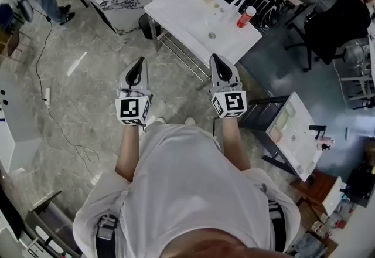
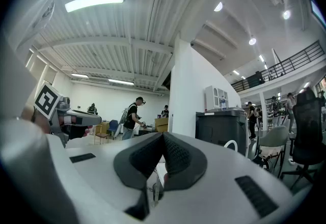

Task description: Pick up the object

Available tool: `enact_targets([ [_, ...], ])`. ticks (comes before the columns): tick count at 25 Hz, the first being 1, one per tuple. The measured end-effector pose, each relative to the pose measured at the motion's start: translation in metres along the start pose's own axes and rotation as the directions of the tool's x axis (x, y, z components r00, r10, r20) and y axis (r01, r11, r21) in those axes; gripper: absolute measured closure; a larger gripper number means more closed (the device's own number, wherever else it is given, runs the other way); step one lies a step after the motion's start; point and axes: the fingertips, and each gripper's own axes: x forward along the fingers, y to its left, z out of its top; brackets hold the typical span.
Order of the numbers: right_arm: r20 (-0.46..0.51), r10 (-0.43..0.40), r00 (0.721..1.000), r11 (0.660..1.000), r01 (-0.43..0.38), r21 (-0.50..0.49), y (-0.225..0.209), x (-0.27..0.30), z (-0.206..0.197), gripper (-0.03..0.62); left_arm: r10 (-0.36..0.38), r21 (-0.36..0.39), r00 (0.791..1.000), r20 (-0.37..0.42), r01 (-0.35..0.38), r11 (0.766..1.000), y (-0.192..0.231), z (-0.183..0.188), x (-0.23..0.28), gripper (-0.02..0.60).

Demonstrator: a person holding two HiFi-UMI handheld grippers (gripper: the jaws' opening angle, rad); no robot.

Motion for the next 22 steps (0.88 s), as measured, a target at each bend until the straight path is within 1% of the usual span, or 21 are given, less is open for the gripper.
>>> enact_targets([
  [9, 0.004, -0.014, 1.000, 1.000, 0.014, 0.003, -0.007, -0.002, 0.001, 0.592, -0.081, -0.037, 0.997, -0.002, 0.081, 0.996, -0.020, -0.006, 0.005, 0.581],
  [16, -0.001, -0.052, 0.999, 0.998, 0.052, -0.018, -0.016, -0.008, -0.004, 0.592, -0.082, -0.032, 0.997, -0.009, 0.081, 0.996, -0.025, -0.011, 0.003, 0.581],
  [19, -0.001, -0.065, 0.998, 0.998, 0.065, 0.002, -0.022, -0.011, -0.005, 0.591, -0.075, -0.030, 0.997, -0.015, 0.074, 0.997, -0.026, -0.013, 0.003, 0.581],
  [20, -0.004, -0.068, 0.998, 0.998, 0.068, 0.012, -0.023, -0.013, -0.006, 0.585, -0.074, -0.030, 0.997, -0.019, 0.073, 0.997, -0.027, -0.014, 0.003, 0.581],
  [22, -0.009, -0.070, 0.997, 0.997, 0.070, 0.030, -0.026, -0.018, -0.009, 0.528, -0.073, -0.031, 0.997, -0.025, 0.072, 0.997, -0.028, -0.016, 0.003, 0.581],
])
